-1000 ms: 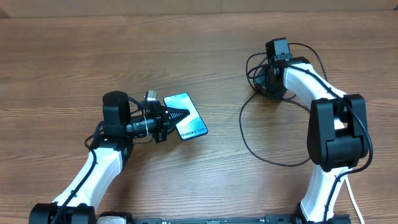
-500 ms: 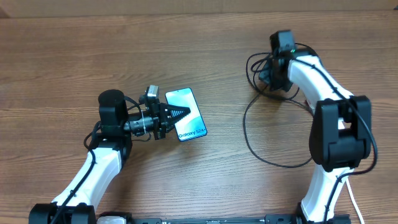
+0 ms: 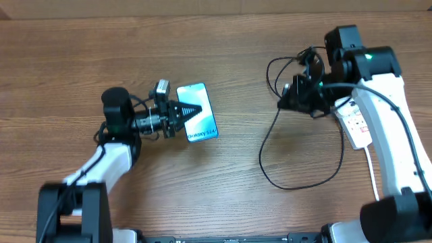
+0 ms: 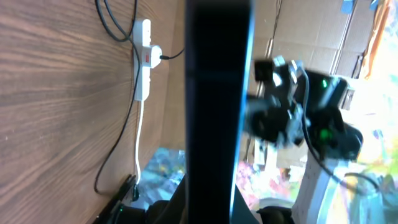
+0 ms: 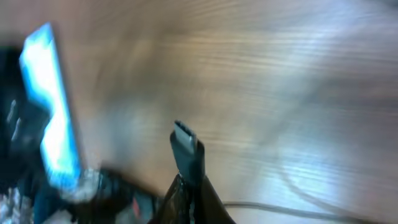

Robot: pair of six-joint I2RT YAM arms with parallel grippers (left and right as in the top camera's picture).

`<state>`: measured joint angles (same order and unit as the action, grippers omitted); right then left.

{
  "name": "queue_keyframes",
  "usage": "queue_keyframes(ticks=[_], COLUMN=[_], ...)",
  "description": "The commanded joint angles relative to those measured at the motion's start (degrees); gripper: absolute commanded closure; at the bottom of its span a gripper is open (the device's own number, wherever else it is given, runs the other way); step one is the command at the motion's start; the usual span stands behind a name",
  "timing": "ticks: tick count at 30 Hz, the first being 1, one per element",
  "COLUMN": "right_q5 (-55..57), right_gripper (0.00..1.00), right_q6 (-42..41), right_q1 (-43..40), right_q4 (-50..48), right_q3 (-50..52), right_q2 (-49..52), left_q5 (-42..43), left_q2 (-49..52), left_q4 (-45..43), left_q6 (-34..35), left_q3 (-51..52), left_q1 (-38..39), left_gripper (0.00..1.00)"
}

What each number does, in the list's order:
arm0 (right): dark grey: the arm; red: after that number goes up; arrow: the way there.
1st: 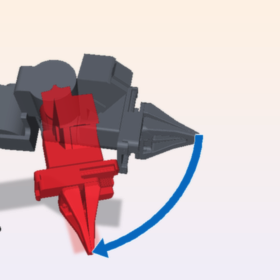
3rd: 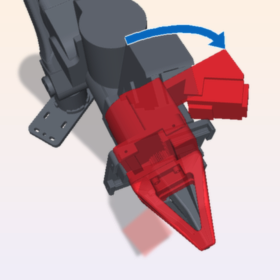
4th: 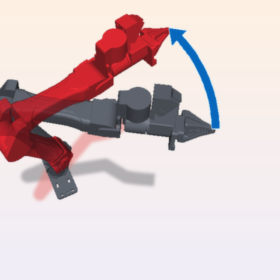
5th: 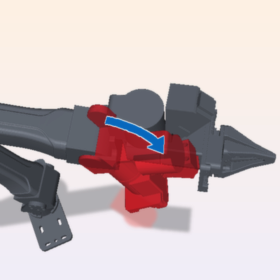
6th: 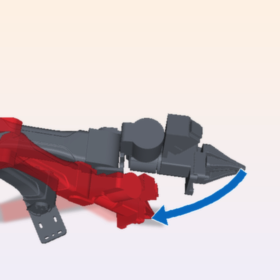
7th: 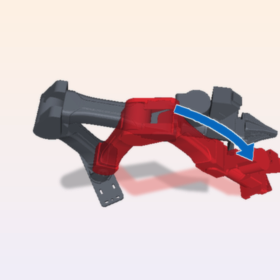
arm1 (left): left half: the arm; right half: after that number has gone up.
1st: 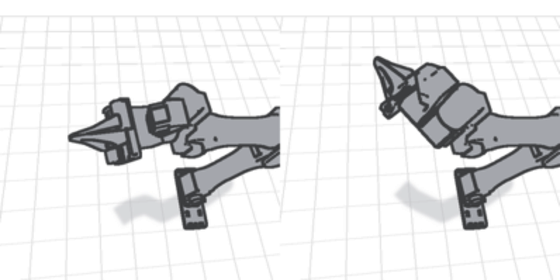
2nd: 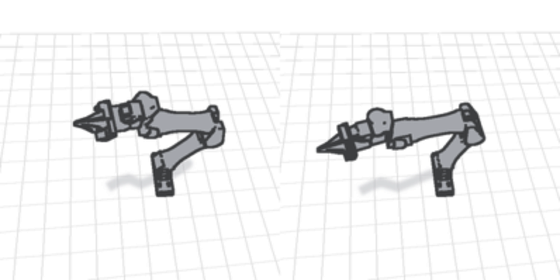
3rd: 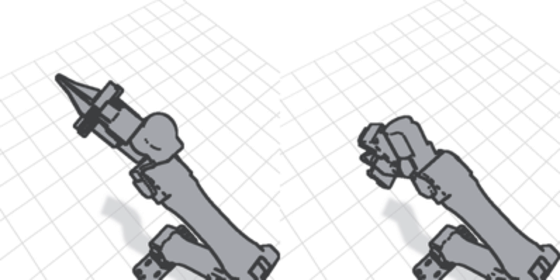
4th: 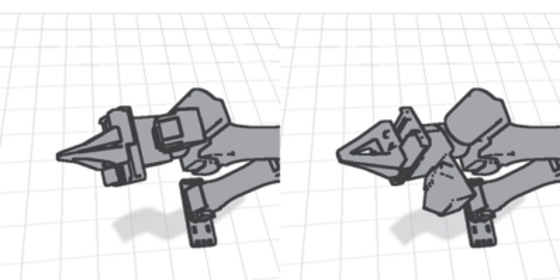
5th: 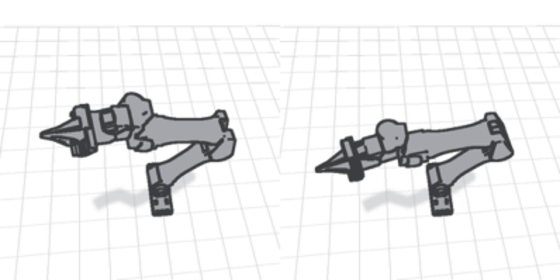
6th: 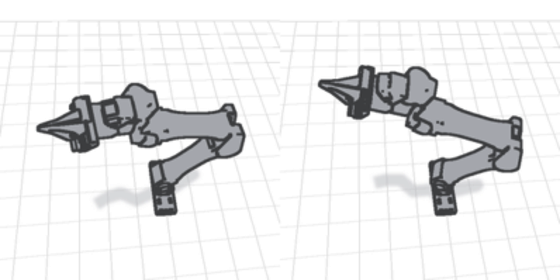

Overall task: Plug charger to phone and switch on socket
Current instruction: 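Grasp the cable connector with the right gripper and carry it toward the phone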

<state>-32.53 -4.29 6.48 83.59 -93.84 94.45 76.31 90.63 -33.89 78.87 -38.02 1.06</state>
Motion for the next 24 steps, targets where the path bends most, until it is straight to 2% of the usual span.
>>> queue_keyframes(ticks=[1, 7, 12, 18, 20, 24], right_q5=[-6.9, -7.8, -13.6, -14.3, -13.1, -2.3], right_gripper=[0.96, 0.96, 0.96, 0.96, 0.96, 0.95], right_q6=[10.5, 12.3, 12.3, 11.6, 11.7, 10.2], right_q1=[2.0, 7.9, 15.0, 18.0, 18.0, 18.0], right_q4=[2.9, 3.2, -3.2, -6.4, -7.1, -11.3], right_q3=[0.0, 7.0, 16.3, 17.9, 17.9, 18.9], right_q2=[-4.5, -9.6, -10.1, -10.0, -9.9, -9.7], left_q5=[5.7, 8.2, 9.3, 11.8, 11.8, 11.8], left_q2=[4.4, 8.2, 8.2, 8.2, 8.2, 8.2], left_q4=[-2.3, -2.8, -5.4, -7.1, -7.1, -7.1], left_q6=[-0.7, 0.0, -0.1, -5.3, -5.8, -6.7], left_q3=[-6.7, -14.7, -16.8, -16.8, -16.8, -16.8], left_q1=[-0.4, -0.2, -0.2, 0.0, 0.2, 0.5], left_gripper=[0.96, 0.96, 0.96, 0.96, 0.96, 0.96])
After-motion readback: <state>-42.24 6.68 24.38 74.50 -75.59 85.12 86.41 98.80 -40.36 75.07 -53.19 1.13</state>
